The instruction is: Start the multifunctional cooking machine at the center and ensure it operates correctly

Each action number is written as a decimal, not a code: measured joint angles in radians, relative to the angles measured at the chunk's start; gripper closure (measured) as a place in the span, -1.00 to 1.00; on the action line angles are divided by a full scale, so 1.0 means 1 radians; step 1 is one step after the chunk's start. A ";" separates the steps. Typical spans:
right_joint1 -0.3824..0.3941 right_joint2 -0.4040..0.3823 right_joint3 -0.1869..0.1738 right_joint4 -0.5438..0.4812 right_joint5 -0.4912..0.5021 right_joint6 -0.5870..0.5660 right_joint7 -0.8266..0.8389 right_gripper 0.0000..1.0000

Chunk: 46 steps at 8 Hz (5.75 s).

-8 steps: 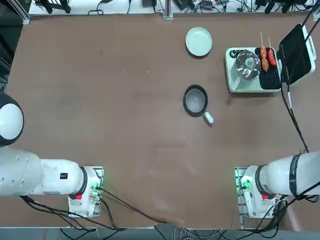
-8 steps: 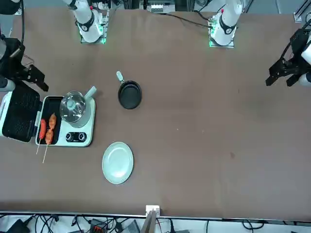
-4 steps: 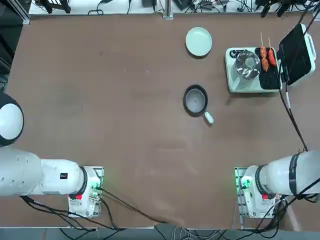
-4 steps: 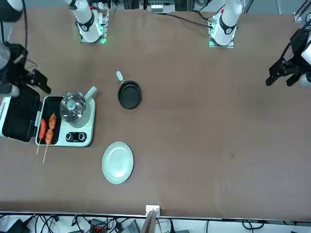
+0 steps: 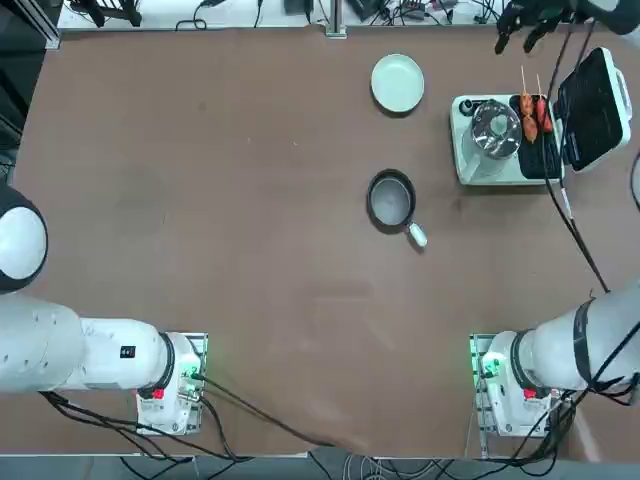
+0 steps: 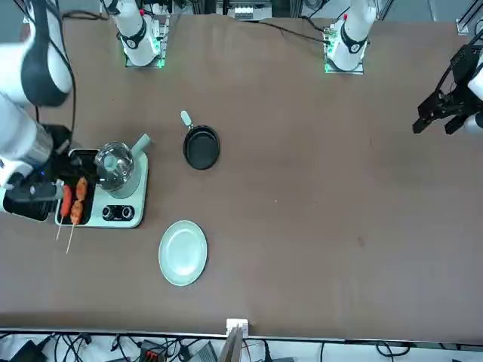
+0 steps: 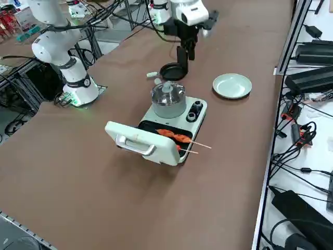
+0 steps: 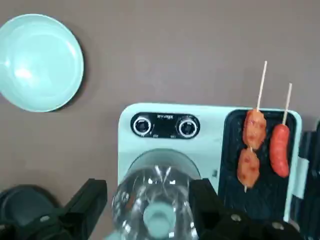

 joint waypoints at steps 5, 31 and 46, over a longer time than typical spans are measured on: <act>0.003 0.110 0.000 -0.007 0.035 0.112 0.106 -1.00; 0.044 0.322 0.002 -0.010 0.041 0.257 0.570 0.01; 0.081 0.323 0.005 -0.005 -0.105 0.254 0.438 0.15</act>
